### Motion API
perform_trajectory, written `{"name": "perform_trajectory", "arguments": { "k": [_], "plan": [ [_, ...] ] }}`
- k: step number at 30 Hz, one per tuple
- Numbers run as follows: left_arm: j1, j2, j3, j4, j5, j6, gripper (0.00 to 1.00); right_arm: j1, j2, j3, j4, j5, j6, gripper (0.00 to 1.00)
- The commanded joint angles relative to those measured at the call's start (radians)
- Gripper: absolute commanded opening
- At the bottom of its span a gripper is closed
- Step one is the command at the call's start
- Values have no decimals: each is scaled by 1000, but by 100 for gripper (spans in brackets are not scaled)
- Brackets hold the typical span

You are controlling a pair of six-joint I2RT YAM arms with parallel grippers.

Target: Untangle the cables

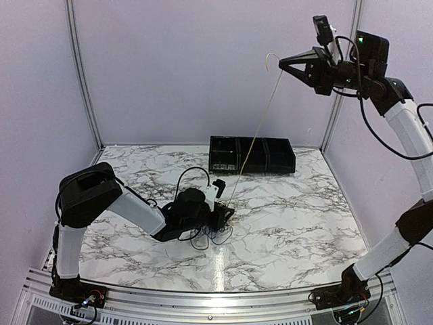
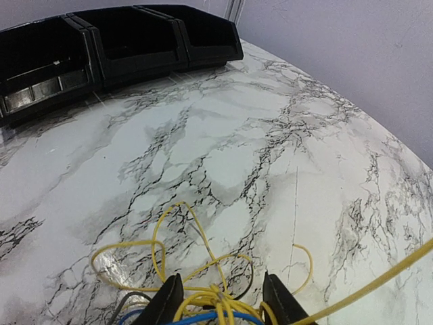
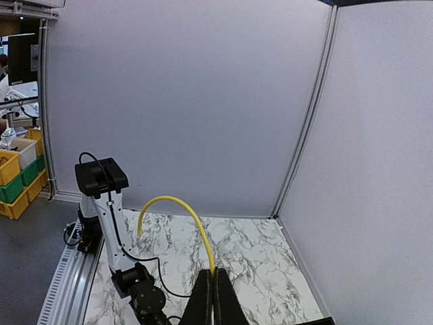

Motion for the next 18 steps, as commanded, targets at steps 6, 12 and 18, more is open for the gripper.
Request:
{"name": "perform_trajectory", "arguments": {
  "k": [6, 12, 18],
  "plan": [
    [6, -9, -64, 17, -8, -40, 44, -168, -47, 9, 363, -94, 347, 0],
    [6, -2, -83, 17, -2, -32, 44, -337, -46, 91, 639, -114, 601, 0],
    [6, -6, -97, 17, -12, -29, 44, -415, -80, 50, 579, -28, 548, 0]
  ]
}}
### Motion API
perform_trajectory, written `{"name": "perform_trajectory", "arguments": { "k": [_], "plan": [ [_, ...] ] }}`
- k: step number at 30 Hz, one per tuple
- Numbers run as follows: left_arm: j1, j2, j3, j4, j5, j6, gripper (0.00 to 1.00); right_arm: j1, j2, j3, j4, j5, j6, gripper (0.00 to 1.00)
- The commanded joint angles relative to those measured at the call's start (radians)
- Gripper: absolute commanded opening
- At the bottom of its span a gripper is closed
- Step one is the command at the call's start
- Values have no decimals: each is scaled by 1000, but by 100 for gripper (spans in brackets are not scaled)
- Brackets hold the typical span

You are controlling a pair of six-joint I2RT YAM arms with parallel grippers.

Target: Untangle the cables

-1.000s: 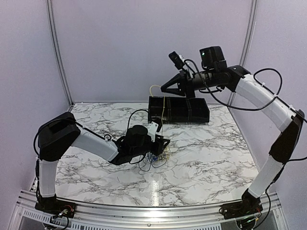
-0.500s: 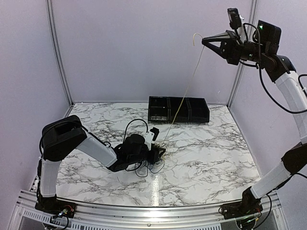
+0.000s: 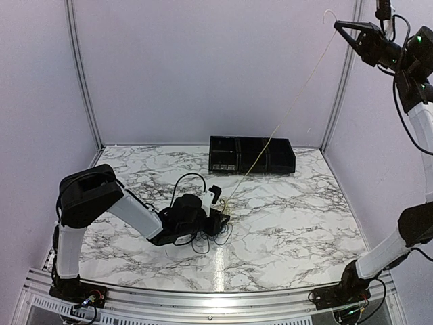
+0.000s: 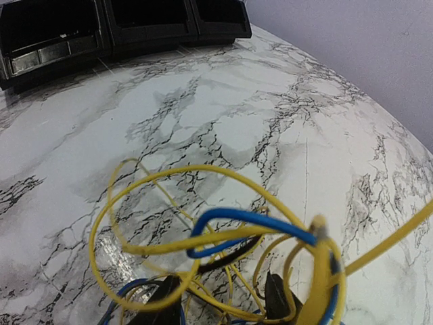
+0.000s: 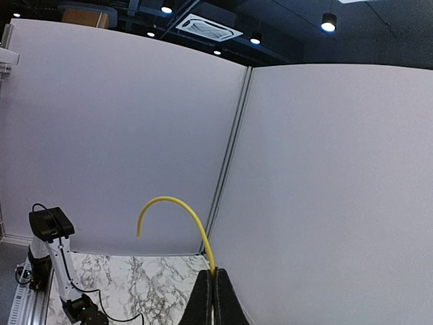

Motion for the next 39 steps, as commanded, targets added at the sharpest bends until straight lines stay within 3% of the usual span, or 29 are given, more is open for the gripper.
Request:
{"name": "perform_trajectory", "arguments": {
  "k": [1, 6, 11, 17, 22, 23, 25, 29, 33, 39],
  "plan": [
    [6, -9, -24, -13, -13, 2, 44, -27, -42, -14, 0, 84, -20, 0],
    [9, -53, -62, -11, -42, 4, 43, -33, -118, -121, -219, 187, -244, 0],
    [8, -157, -129, -2, -52, 14, 42, -33, -259, -463, -327, 278, -427, 0],
    [8, -270, -209, -2, -34, 17, 42, -33, -407, -923, -499, 381, -824, 0],
    [6, -315, -272, -2, -30, 10, 42, -32, -454, -1141, -595, 495, -1054, 0],
    [6, -321, -283, -3, -28, 7, 42, -29, -454, -1171, -615, 513, -1096, 7],
    [6, -330, -299, -5, -22, -1, 42, -8, -449, -1190, -645, 549, -1165, 34],
    [5, -341, -321, -6, -5, -23, 46, 100, -428, -1192, -655, 570, -1203, 65],
    [1, -368, -335, -8, 21, -47, 50, 255, -377, -1189, -568, 612, -1155, 69],
    [-6, -417, -362, -16, 65, -84, 51, 420, -155, -1113, -407, 662, -1031, 67]
  ]
}}
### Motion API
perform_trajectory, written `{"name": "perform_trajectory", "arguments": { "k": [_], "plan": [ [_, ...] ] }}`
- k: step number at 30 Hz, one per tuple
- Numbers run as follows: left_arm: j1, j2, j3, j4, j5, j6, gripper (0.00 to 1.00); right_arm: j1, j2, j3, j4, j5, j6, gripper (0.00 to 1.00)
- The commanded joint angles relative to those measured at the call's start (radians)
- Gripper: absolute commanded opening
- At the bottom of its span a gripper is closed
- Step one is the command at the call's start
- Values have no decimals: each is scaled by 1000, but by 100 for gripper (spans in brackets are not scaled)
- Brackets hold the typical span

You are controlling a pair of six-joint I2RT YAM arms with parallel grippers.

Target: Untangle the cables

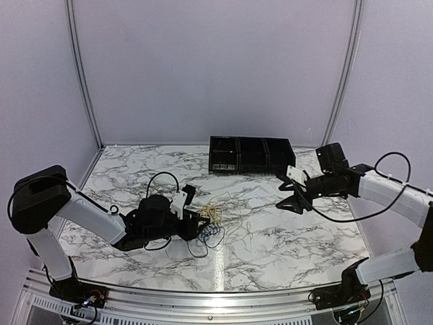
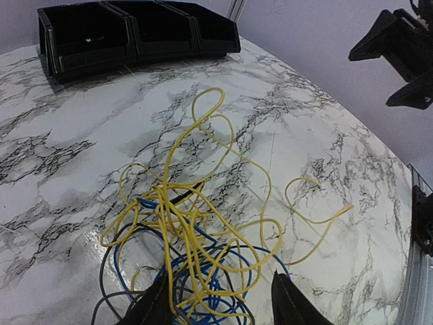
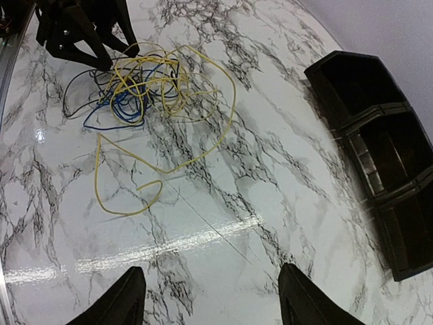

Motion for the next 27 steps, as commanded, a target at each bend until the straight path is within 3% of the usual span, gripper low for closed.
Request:
{"name": "perform_trajectory", "arguments": {
  "k": [1, 7, 13, 20, 27],
  "plan": [
    [-10, -58, -28, -7, 37, -34, 52, 116, 170, 102, 149, 70, 103, 67],
    [-17, -101, -44, -32, 10, -50, 52, 219, 461, 339, 138, 76, 193, 67],
    [-36, -170, -55, -107, -19, -67, 53, 269, 658, 516, 120, 129, 170, 67],
    [-62, -257, -77, -168, -61, -80, 53, 330, 735, 588, 107, 158, 55, 61],
    [-69, -309, -96, -191, -83, -107, 54, 368, 779, 606, 149, 235, -7, 61]
  ]
}}
